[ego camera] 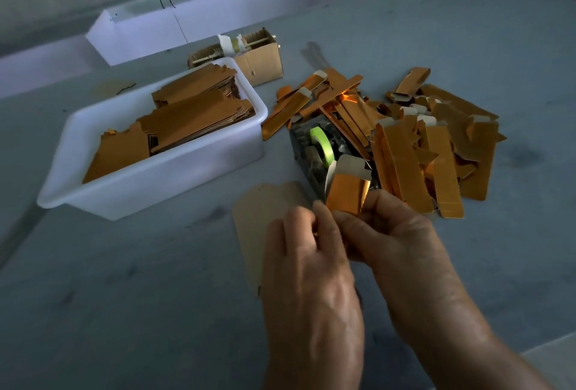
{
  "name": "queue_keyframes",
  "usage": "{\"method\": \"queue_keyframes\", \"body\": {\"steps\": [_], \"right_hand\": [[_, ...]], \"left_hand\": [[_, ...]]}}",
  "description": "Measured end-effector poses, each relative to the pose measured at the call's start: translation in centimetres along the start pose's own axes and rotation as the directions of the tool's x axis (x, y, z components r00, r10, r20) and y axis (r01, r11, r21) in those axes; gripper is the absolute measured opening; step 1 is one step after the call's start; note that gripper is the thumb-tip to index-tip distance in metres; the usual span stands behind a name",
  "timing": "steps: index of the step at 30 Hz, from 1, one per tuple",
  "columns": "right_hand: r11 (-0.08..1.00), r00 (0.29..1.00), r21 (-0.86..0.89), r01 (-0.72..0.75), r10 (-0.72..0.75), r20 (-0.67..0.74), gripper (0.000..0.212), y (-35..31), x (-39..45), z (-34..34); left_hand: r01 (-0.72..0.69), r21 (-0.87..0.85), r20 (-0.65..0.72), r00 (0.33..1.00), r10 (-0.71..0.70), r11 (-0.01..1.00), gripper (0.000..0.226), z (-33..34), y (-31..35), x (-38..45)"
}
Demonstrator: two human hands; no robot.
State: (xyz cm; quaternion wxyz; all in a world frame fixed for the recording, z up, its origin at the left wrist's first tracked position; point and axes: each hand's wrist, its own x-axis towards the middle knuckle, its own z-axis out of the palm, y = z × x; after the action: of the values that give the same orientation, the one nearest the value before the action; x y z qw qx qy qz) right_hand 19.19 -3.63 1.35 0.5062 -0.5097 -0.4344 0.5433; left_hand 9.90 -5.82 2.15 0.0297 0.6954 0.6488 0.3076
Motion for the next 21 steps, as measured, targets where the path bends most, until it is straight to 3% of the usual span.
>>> {"method": "queue_keyframes", "body": {"steps": [4, 7, 9, 10, 12, 13, 14, 17, 19, 21], "right_hand": [[0.999, 1.0, 0.046, -0.014, 0.013, 0.026, 0.028, 0.0, -0.3, -0.1], [1.0, 1.0, -0.024, 0.005, -0.006, -0.015, 0.038, 0.0, -0.1, 0.0], [0.998, 1.0, -0.058, 0.026, -0.027, -0.01, 0.024, -0.1, 0.3, 0.0], [0.997, 0.999, -0.062, 0.04, -0.04, 0.008, 0.018, -0.2, 0.5, -0.1], [0.995, 0.997, -0.074, 0.07, -0.067, 0.05, 0.015, -0.4, 0.8, -0.2], [0.993, 0.994, -0.081, 0.082, -0.076, 0.072, 0.017, -0.6, 0.9, -0.2], [0.991, 0.992, -0.093, 0.092, -0.083, 0.098, 0.02, -1.0, 0.9, -0.2], [0.962, 0.986, -0.218, 0.163, -0.152, 0.069, 0.029, -1.7, 1.6, -1.1], [0.914, 0.971, -0.359, 0.191, -0.23, -0.069, 0.013, -2.0, 2.8, -2.3], [0.857, 0.955, -0.48, 0.189, -0.275, -0.115, 0.007, -2.3, 3.9, -3.2]], "left_hand": [[-0.076, 0.189, 0.014, 0.997, 0.075, 0.979, 0.045, 0.4, 0.6, -0.9], [-0.068, 0.024, -0.056, 0.996, 0.07, 0.997, 0.038, 0.5, -0.6, -0.7], [0.078, -0.225, -0.086, 0.991, -0.1, 0.971, 0.028, -0.2, -1.1, -0.2], [0.21, -0.391, -0.029, 0.97, -0.24, 0.896, 0.022, -0.5, -1.4, 0.1], [0.504, -0.68, 0.296, 0.854, -0.428, 0.533, 0.011, -1.0, -1.9, 0.8], [0.602, -0.703, 0.455, 0.789, -0.412, 0.378, 0.005, -1.5, -2.0, 1.3], [0.643, -0.688, 0.524, 0.761, -0.383, 0.336, 0.006, -1.9, -2.1, 1.6], [0.601, -0.69, 0.43, 0.789, -0.439, 0.404, 0.015, -2.2, -2.7, 2.5], [0.575, -0.688, 0.361, 0.801, -0.478, 0.443, 0.013, -2.4, -3.0, 3.1], [0.588, -0.679, 0.356, 0.788, -0.503, 0.44, 0.011, -2.5, -3.3, 3.7]]}}
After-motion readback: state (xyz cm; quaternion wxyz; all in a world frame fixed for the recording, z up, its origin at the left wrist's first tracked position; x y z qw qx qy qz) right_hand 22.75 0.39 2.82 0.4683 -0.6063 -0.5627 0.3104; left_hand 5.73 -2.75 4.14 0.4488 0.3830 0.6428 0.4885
